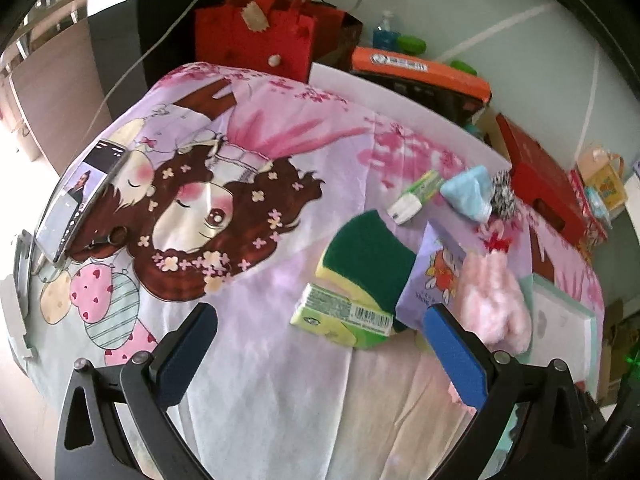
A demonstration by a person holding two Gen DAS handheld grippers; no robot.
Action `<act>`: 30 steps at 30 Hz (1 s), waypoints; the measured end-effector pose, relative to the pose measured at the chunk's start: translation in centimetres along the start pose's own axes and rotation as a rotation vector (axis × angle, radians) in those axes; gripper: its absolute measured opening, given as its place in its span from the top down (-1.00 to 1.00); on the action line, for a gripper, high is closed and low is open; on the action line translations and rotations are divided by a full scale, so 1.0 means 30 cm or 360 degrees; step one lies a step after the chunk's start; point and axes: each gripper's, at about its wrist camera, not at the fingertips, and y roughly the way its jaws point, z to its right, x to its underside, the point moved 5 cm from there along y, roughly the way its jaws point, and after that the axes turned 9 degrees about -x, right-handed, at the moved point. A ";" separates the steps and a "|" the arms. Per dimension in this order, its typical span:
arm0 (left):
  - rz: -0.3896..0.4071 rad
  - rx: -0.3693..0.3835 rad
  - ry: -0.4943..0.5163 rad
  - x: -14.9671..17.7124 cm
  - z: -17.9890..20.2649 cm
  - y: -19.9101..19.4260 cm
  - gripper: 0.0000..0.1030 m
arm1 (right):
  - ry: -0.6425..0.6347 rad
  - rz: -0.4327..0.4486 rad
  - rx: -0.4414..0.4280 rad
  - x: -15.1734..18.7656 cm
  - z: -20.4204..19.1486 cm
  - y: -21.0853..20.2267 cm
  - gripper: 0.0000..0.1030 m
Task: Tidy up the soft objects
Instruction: 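Move both tools back toward the cloth items and sponge, then grasp the pink floral cloth with the right gripper while the left gripper grasps the green tissue pack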
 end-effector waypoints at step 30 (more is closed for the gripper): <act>-0.0289 -0.0151 0.0148 0.056 0.053 0.241 -0.99 | -0.0108 -0.0282 0.0016 0.114 -0.049 0.174 -1.00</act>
